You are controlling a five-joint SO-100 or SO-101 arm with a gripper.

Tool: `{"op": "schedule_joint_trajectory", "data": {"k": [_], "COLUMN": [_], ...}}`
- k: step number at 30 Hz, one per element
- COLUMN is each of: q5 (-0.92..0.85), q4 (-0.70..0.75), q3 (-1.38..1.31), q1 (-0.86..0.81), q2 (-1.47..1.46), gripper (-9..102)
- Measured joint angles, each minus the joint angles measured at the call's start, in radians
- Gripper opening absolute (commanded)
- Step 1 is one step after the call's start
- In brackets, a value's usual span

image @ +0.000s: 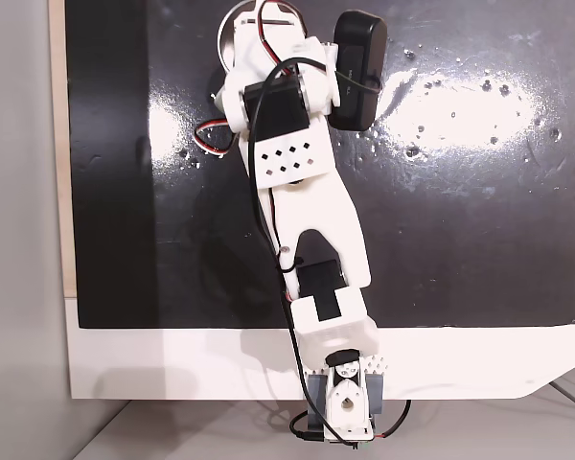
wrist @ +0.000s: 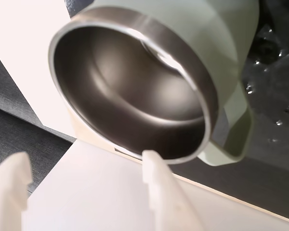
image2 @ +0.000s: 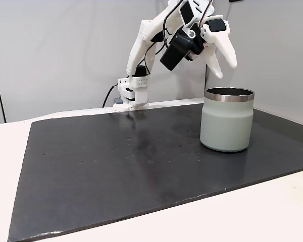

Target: Grasp a pengrip and put it in the cup.

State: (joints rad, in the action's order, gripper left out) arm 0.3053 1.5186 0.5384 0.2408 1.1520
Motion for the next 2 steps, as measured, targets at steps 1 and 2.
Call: {"op": "schedule_joint_trajectory", "data": {"k": [1,2], "q5": [0.0,0.0], "q4": [0.0,0.0], "q3": [0.0,0.0], "q1": [0.0,0.0], "q2": [0.0,0.0], "gripper": [24,24]}}
